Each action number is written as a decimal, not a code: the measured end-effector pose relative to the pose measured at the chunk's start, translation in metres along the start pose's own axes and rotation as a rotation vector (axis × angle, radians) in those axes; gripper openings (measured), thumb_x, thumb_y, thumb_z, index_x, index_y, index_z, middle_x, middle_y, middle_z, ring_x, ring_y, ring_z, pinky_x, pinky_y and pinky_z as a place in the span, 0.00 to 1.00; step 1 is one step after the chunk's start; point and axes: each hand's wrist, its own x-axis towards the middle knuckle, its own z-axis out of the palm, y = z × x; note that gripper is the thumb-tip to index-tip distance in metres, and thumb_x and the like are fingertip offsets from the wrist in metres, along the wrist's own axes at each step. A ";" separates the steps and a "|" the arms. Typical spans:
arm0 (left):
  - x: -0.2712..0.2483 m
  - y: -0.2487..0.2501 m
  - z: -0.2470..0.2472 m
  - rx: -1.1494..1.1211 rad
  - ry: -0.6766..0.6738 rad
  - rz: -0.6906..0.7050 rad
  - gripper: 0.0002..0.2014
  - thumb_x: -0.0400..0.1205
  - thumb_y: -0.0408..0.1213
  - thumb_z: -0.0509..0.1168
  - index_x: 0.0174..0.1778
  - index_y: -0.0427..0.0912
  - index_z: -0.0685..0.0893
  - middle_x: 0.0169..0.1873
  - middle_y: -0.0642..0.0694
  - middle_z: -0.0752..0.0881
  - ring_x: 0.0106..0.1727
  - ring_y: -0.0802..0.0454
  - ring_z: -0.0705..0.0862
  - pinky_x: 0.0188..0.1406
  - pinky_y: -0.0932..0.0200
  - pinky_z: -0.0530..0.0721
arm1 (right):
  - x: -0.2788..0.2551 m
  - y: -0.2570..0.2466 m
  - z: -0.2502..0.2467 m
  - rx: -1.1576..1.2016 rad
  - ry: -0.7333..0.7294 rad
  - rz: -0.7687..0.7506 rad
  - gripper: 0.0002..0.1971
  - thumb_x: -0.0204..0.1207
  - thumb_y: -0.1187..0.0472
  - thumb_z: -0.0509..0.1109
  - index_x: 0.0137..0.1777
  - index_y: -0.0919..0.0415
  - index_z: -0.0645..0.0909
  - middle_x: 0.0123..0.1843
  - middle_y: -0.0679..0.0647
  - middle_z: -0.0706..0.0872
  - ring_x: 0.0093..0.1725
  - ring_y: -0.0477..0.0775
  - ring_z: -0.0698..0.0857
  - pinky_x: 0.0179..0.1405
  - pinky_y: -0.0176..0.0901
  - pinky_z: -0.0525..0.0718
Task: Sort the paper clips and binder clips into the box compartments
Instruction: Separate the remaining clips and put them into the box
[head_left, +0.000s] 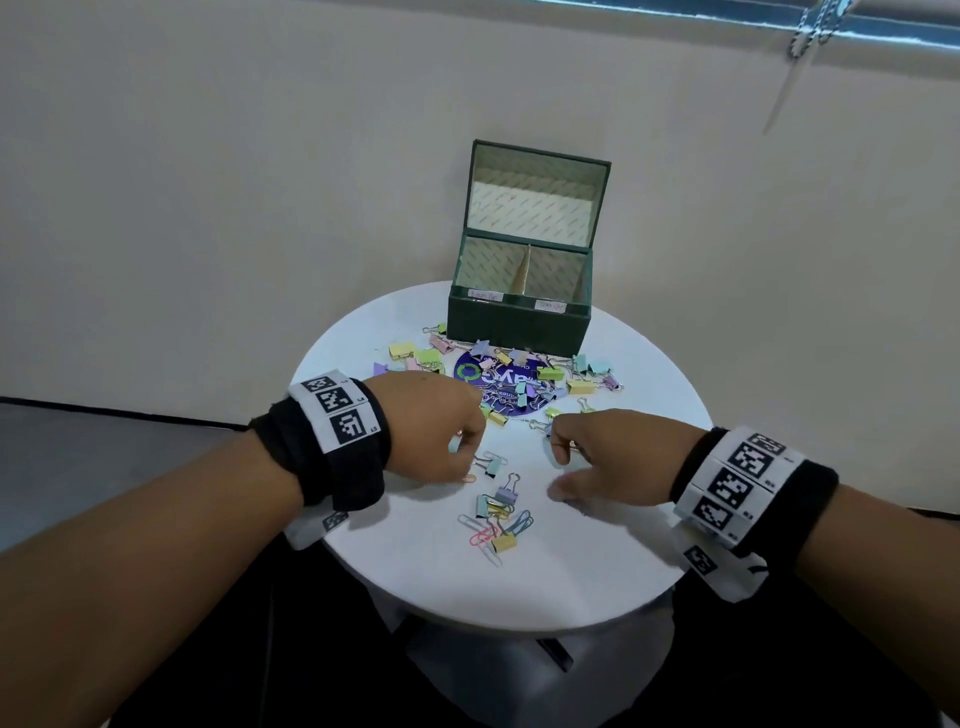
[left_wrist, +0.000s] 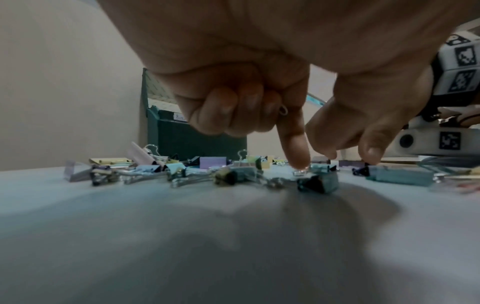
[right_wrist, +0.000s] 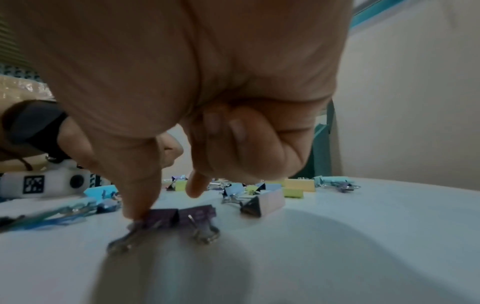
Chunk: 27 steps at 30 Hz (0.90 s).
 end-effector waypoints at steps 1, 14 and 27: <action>-0.001 -0.001 0.002 0.018 -0.028 0.001 0.09 0.79 0.55 0.66 0.43 0.55 0.86 0.44 0.57 0.79 0.43 0.56 0.79 0.44 0.57 0.81 | -0.001 0.002 0.000 -0.036 -0.003 0.004 0.13 0.76 0.40 0.70 0.50 0.45 0.73 0.40 0.43 0.81 0.42 0.47 0.79 0.40 0.45 0.75; -0.004 0.003 0.004 0.088 0.012 0.065 0.04 0.81 0.49 0.63 0.44 0.56 0.81 0.44 0.58 0.77 0.44 0.54 0.80 0.45 0.54 0.83 | 0.000 -0.006 0.000 -0.092 0.024 -0.135 0.04 0.77 0.52 0.68 0.49 0.45 0.81 0.35 0.40 0.75 0.37 0.39 0.74 0.36 0.38 0.70; 0.018 -0.017 -0.014 -0.261 0.139 0.006 0.03 0.85 0.49 0.65 0.47 0.56 0.81 0.38 0.64 0.78 0.41 0.71 0.76 0.38 0.71 0.70 | 0.065 0.025 -0.082 -0.002 0.338 0.024 0.05 0.84 0.59 0.61 0.48 0.54 0.78 0.44 0.51 0.85 0.41 0.50 0.82 0.36 0.35 0.76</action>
